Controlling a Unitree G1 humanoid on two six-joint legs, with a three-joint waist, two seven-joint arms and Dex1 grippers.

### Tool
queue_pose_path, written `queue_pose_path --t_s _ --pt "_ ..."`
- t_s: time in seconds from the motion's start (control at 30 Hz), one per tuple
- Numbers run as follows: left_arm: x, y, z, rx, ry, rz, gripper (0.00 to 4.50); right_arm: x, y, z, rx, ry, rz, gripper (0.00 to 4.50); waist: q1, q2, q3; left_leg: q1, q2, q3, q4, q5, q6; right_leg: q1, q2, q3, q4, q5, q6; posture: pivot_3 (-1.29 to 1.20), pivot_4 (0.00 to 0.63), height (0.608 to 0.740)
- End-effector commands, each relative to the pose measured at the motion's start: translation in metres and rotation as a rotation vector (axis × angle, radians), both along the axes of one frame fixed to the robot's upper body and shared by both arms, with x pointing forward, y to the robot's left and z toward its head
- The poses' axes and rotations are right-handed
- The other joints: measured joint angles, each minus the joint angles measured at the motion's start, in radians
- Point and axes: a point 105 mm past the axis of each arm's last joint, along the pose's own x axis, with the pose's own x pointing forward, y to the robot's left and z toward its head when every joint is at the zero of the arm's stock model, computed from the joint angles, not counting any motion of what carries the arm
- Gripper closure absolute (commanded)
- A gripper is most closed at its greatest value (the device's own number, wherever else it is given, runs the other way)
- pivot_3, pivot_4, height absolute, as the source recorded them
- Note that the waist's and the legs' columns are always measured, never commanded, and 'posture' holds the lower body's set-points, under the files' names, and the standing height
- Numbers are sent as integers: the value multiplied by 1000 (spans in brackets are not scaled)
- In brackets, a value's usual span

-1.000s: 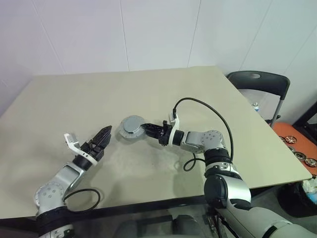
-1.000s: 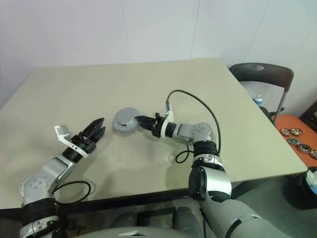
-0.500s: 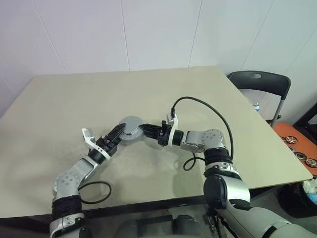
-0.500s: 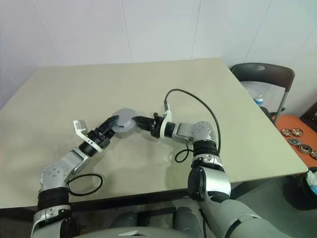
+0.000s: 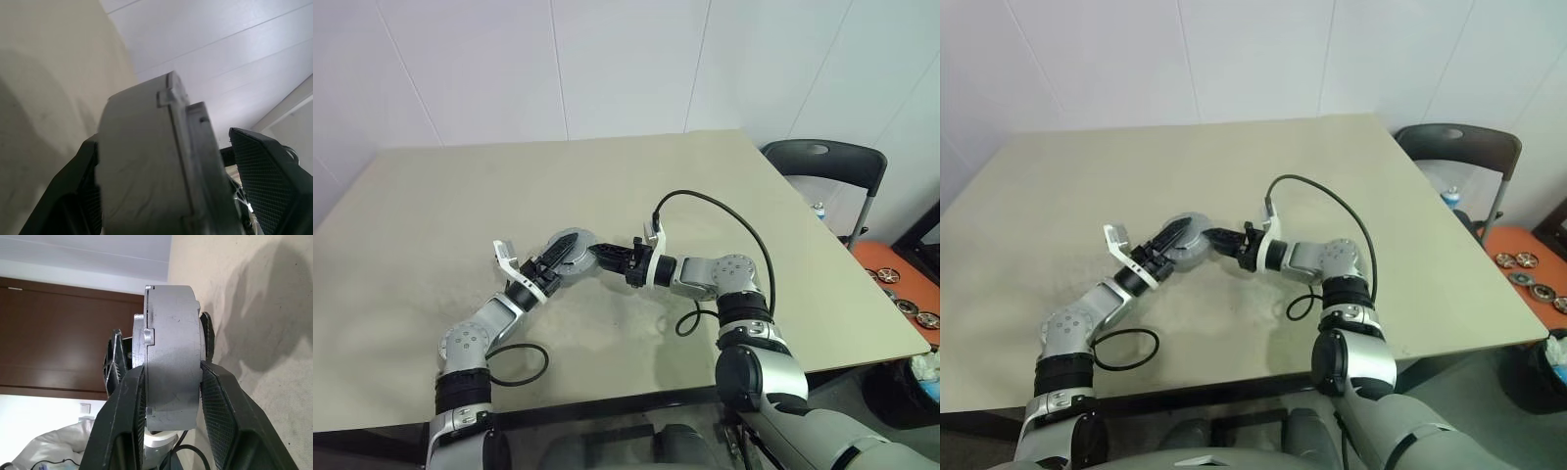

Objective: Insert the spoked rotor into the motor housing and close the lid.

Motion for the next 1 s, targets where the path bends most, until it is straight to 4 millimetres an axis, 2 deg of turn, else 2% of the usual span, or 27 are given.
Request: queue_pose_path --t_s 0.03,0.13,0.23,0.33,0.37,0.5,0.67,1.0 --pt "3 1 18 -6 -59 9 665 5 -1 21 52 -76 -16 3177 0 0 0 0 0 0 0 0 0 0 0 0 0 0 0 0 0 740" --pt "2 0 21 -34 -52 20 665 6 -1 19 42 -71 -22 3177 1 0 0 0 0 0 0 0 0 0 0 0 0 0 0 0 0 740" --pt "0 -3 22 -96 -36 28 1249 7 -1 18 35 -69 -27 3177 1 0 0 0 0 0 0 0 0 0 0 0 0 0 0 0 0 740" --pt "-3 -10 19 -153 3 17 2070 7 -1 17 29 -67 -27 3177 2 0 0 0 0 0 1 0 0 0 0 0 0 0 1 0 0 740" --pt "-3 -14 17 -180 24 13 2143 7 -1 16 26 -68 -29 3177 2 -1 0 0 0 0 1 0 0 0 0 0 0 0 1 0 0 740" --pt "-5 -20 14 -260 65 0 2143 8 -1 16 18 -68 -31 3177 3 -1 0 0 0 0 1 0 0 0 0 0 0 0 1 0 0 740" --pt "-13 -39 16 -333 95 -87 2143 7 0 13 12 -62 -27 3177 1 -1 0 0 0 0 1 0 0 1 1 0 0 0 1 0 0 740" --pt "-17 -48 19 -371 111 -143 2143 6 0 10 6 -57 -30 3177 0 -1 0 6 0 0 1 0 0 8 5 0 -1 0 1 0 0 740"
